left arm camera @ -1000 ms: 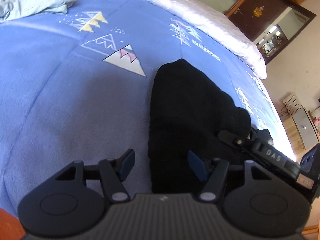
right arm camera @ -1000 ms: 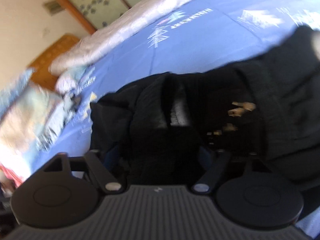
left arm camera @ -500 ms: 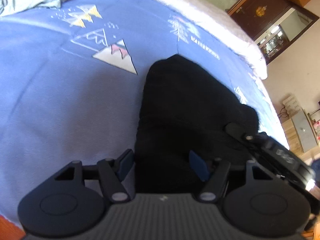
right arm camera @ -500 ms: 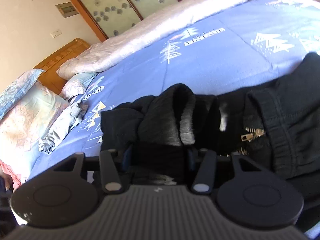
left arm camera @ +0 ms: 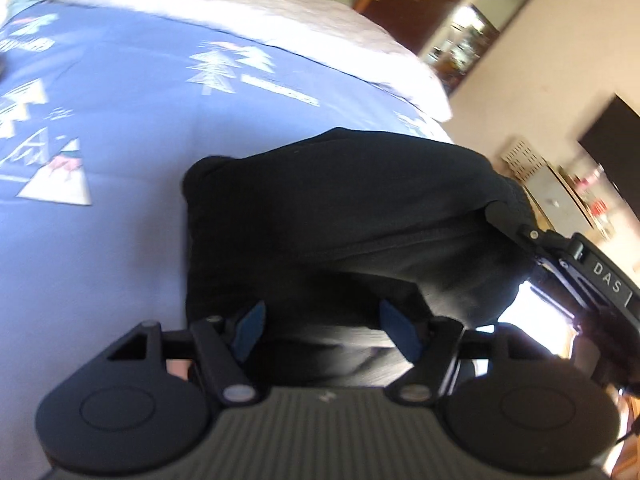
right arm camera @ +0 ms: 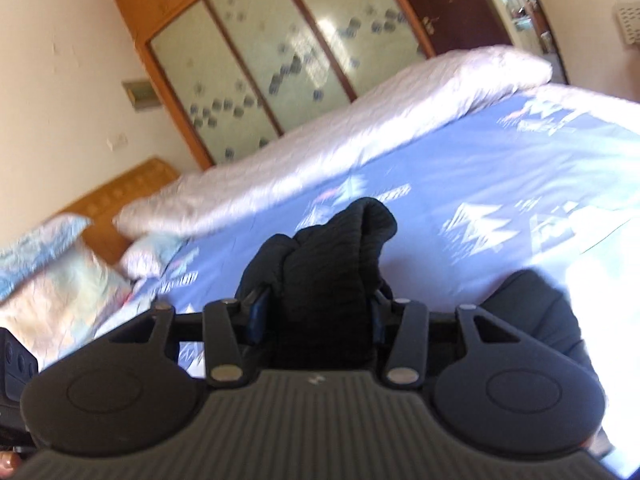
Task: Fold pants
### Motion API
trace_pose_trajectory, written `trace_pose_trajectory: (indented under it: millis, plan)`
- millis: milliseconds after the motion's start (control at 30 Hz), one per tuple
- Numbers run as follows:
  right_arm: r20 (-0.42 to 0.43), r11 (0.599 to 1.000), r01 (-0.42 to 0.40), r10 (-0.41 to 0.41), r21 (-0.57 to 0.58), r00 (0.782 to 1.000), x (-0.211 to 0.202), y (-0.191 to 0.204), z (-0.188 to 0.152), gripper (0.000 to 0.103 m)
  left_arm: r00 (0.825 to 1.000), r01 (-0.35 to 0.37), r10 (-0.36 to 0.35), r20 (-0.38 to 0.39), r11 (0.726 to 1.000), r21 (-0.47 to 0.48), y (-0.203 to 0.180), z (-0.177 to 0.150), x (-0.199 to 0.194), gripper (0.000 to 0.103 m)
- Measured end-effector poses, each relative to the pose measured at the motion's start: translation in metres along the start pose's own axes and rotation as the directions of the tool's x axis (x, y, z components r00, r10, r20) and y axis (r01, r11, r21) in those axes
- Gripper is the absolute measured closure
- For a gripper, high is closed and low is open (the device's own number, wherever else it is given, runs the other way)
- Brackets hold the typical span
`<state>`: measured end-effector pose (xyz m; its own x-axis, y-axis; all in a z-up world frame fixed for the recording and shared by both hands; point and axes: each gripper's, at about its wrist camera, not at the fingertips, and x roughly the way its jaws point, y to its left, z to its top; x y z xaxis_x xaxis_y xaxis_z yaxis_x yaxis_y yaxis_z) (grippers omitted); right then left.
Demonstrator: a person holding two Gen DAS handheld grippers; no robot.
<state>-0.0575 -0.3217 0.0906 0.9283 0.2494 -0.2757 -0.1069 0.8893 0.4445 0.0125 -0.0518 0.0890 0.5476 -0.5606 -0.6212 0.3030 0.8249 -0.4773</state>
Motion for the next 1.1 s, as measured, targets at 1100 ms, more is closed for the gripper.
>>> trace_pose_trajectory:
  millis: [1100]
  plan:
    - [-0.456,0.822,-0.528,0.394,-0.214,0.798,0.086,0.248,-0.104,0.066,0.974,-0.084,0.203,0.098,0.731,-0.677,0.250,-0.066,-0.118,0.047]
